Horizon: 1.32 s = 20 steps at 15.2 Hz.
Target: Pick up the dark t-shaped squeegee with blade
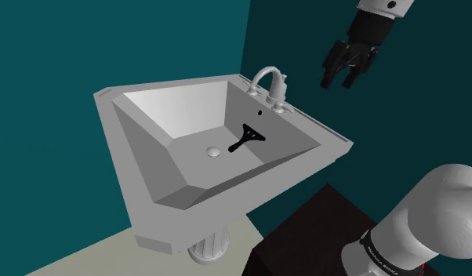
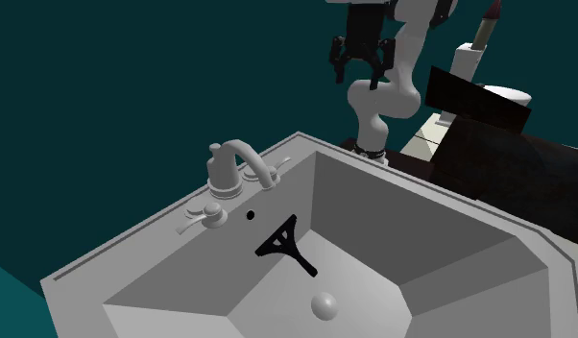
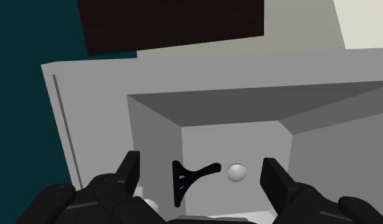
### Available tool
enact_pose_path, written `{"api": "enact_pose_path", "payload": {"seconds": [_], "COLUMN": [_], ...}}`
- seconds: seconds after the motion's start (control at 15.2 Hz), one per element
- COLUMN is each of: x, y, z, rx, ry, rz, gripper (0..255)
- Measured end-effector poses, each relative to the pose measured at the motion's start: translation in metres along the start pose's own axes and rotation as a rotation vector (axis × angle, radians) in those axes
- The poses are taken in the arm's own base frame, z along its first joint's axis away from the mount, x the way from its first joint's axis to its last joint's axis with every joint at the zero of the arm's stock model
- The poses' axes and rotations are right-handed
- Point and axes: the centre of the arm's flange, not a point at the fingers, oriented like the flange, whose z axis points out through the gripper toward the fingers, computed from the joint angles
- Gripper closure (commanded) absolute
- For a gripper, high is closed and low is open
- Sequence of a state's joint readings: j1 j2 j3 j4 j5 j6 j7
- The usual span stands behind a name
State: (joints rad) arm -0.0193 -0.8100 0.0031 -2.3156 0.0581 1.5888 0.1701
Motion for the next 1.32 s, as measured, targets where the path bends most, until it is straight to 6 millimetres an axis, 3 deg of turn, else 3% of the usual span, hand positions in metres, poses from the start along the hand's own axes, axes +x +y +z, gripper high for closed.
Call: {"api": "enact_pose_path", "payload": {"seconds": [0.2,0.53,1.32], "x": [0.007,0.027,0.112], "y": [-0.009,-0.040,-0.092], "z": [0.013,0.064,0.192], "rx": [-0.010,-0.048,-0.142], "ry": [0.005,0.025,0.082], "rz": [0.040,0.204,0.620], "gripper": [0,0,0]}}
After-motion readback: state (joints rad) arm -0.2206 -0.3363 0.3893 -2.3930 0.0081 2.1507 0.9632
